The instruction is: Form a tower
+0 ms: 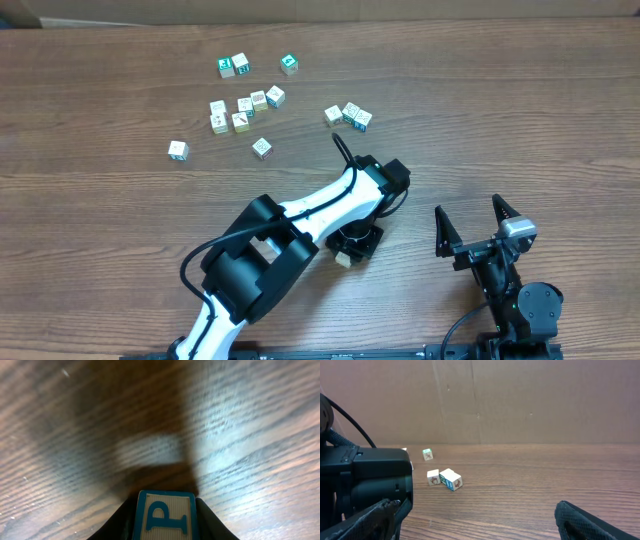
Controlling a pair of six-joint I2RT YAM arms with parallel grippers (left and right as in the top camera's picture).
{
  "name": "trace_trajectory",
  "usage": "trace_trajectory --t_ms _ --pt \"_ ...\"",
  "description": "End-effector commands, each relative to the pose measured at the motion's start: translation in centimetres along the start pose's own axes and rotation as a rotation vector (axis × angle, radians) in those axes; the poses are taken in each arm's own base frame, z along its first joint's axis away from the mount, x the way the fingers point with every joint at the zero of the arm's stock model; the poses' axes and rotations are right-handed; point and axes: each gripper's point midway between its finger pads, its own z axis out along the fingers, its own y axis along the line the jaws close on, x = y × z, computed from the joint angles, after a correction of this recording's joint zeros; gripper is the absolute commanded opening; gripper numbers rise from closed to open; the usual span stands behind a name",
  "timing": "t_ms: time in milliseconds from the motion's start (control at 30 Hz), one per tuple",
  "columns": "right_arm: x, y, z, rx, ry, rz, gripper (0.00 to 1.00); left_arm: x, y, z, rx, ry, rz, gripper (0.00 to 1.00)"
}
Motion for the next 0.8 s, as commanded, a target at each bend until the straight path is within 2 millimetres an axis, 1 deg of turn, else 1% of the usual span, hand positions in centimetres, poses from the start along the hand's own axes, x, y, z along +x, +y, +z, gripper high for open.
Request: trace_trajectory --t_ms 0,100,200,367,467,567,767 --pt "0.2 -0.1 0.0 0.002 -0.003 -0.005 1.00 -1.5 1.9 0.0 -0.034 -0.051 -0.086 0.27" --pt "0.2 -0.1 0.0 0.002 -0.003 -0.005 1.00 -3.0 3.1 -0.7 -0.026 -0.092 -0.147 0.27" --pt "0.2 -0.1 0.0 0.002 -0.003 -0.005 1.00 -5.2 4.3 -2.2 0.010 -0.156 -0.222 0.25" --pt "0.2 -0.1 0.0 0.002 -0.003 -0.005 1.00 -8.9 5.3 -5.0 0.063 -0.288 -0.277 0.25" --pt "0.2 -0.1 0.0 0.002 -0.003 -0.005 1.00 -10.6 5.6 -6.2 0.066 -0.360 -0.292 0.25" --pt "0.2 -0.1 0.0 0.002 -0.003 -0.005 1.00 -11.2 6.0 -6.5 0.052 -0.392 -0.328 0.25" --pt "0.2 -0.1 0.0 0.002 -0.003 -0.005 1.00 -10.5 5.7 -6.2 0.019 -0.375 -0.324 0.26"
